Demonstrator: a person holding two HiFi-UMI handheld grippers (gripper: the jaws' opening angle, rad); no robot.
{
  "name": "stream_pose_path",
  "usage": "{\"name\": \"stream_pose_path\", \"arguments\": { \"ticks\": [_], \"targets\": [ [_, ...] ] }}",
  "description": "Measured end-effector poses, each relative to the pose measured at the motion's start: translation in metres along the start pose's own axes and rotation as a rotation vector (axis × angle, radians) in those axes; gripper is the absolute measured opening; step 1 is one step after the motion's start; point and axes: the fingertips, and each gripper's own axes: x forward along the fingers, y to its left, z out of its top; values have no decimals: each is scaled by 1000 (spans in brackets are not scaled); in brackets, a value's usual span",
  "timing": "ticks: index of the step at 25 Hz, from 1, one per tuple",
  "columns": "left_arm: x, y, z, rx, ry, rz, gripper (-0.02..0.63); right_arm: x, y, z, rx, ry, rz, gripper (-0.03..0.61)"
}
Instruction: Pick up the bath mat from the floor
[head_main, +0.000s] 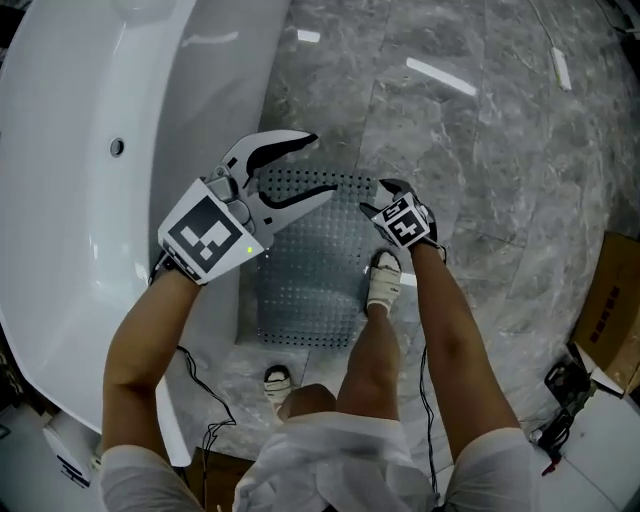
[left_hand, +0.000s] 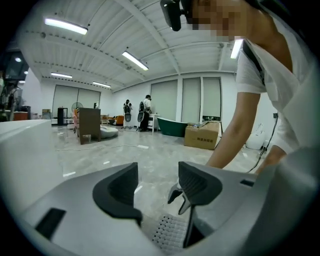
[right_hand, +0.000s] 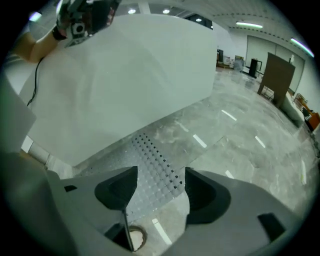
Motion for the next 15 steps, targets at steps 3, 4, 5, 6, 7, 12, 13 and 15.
{"name": "stream_pose_path", "arguments": {
  "ticks": [3,4,5,6,7,12,13,15],
  "targets": [
    [0,-11,14,27,-10,-13,237,30,-15,-10,-18,77,16,298],
    [1,-12,17,46,-7,-12,224,40,-21,-13,-9,92,20,298],
    [0,-10,17,64,4,-4,218,50,-26,-18,7,106,23,298],
    [-2,-7,15,82,20,11,216,61,-30,-23,21,124,24,298],
    [-4,-2,14,100,36,30,216,72,-32,-30,30,144,23,299],
    [-20,23,12,140,90,142,216,113,-44,-64,26,236,5,301],
    [-21,25,11,144,94,153,216,120,-48,-68,17,250,-3,302],
    [-22,26,8,158,104,158,198,133,-53,-73,9,264,-14,307]
  ]
}}
